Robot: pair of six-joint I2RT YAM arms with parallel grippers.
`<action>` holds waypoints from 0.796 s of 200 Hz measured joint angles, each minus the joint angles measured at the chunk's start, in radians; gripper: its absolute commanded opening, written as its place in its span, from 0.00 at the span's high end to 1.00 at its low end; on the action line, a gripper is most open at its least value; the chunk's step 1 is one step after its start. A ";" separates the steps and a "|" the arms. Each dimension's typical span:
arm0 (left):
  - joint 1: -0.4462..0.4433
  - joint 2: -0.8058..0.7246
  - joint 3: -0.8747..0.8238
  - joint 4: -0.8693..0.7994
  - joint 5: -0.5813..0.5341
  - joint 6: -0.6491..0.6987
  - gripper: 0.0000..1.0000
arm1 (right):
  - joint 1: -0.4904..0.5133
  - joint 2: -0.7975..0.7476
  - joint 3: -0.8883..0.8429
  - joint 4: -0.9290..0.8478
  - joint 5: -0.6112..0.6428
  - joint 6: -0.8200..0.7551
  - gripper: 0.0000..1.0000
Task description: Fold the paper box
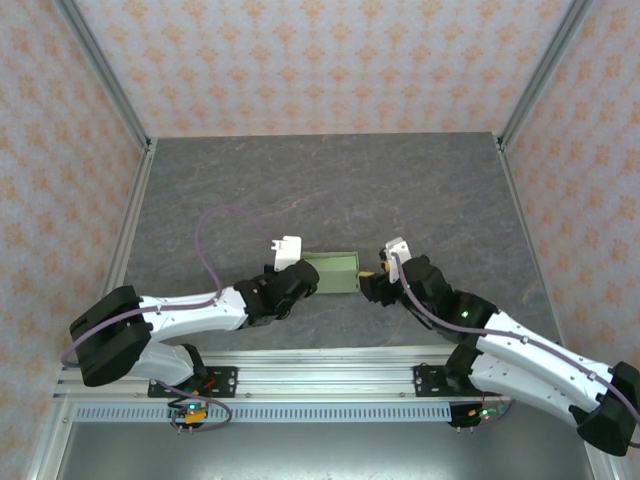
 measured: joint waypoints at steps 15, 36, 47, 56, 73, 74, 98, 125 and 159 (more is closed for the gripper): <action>0.000 0.000 -0.010 0.023 -0.002 0.012 0.99 | 0.000 -0.017 -0.060 0.076 -0.008 -0.190 0.23; 0.000 -0.001 -0.019 0.048 -0.003 0.025 0.99 | -0.006 -0.014 -0.166 0.217 -0.007 -0.476 0.09; 0.000 -0.001 -0.022 0.056 -0.002 0.030 0.99 | -0.016 0.006 -0.179 0.243 -0.034 -0.601 0.08; 0.000 0.000 -0.023 0.061 -0.002 0.042 0.99 | -0.030 0.036 -0.164 0.251 -0.061 -0.689 0.08; 0.000 0.000 -0.023 0.066 0.002 0.057 0.99 | -0.058 0.114 -0.090 0.257 -0.095 -0.821 0.08; 0.000 0.000 -0.023 0.066 0.002 0.059 0.99 | -0.059 0.118 -0.087 0.258 -0.097 -0.825 0.08; 0.000 0.008 -0.023 0.082 0.002 0.075 0.99 | -0.088 0.216 -0.005 0.312 -0.166 -0.944 0.10; 0.000 0.018 -0.026 0.111 0.005 0.088 0.98 | -0.103 0.331 0.066 0.304 -0.246 -0.999 0.15; 0.000 0.023 -0.030 0.133 0.008 0.096 0.98 | -0.103 0.422 0.122 0.266 -0.331 -1.023 0.21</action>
